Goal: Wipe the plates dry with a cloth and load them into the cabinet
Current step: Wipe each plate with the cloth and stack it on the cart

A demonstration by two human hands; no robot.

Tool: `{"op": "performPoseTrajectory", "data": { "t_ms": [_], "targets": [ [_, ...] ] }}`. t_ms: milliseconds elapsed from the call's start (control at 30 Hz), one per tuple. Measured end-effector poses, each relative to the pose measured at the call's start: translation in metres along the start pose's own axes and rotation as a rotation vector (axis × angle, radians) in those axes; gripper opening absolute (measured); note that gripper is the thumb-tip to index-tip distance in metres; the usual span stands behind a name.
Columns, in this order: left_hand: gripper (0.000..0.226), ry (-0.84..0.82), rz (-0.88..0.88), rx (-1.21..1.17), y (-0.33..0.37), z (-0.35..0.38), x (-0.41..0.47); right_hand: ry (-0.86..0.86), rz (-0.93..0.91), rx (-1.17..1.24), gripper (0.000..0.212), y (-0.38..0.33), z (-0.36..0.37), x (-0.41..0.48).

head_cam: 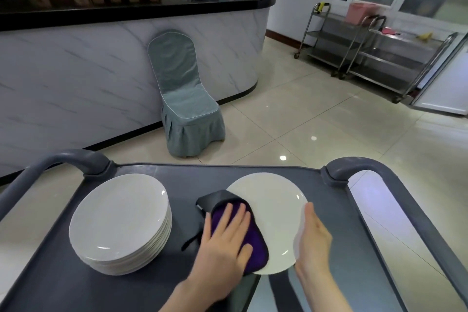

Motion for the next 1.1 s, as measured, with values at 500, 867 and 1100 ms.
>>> {"op": "performPoseTrajectory", "data": {
  "t_ms": [500,867,1100],
  "targets": [
    [0.054,-0.121,-0.017,0.131,-0.014,-0.016,0.012,-0.022,-0.036,0.035,0.034,-0.012,-0.007,-0.005],
    [0.066,-0.173,0.042,0.085,0.006,-0.010,0.047,-0.118,0.102,0.061,0.029,0.032,0.002,-0.027],
    [0.065,-0.141,-0.060,0.094,-0.010,-0.001,0.012,0.000,-0.022,0.062,0.031,-0.014,-0.007,0.001]
  ]
}}
Point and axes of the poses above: each hand's wrist, its own x-axis towards the middle knuckle, its own z-axis out of the palm, y = z × x, the point moved 3 cm from there along x, towards the middle knuckle, and after that the axes turned 3 degrees about y, right-handed, at the moved point
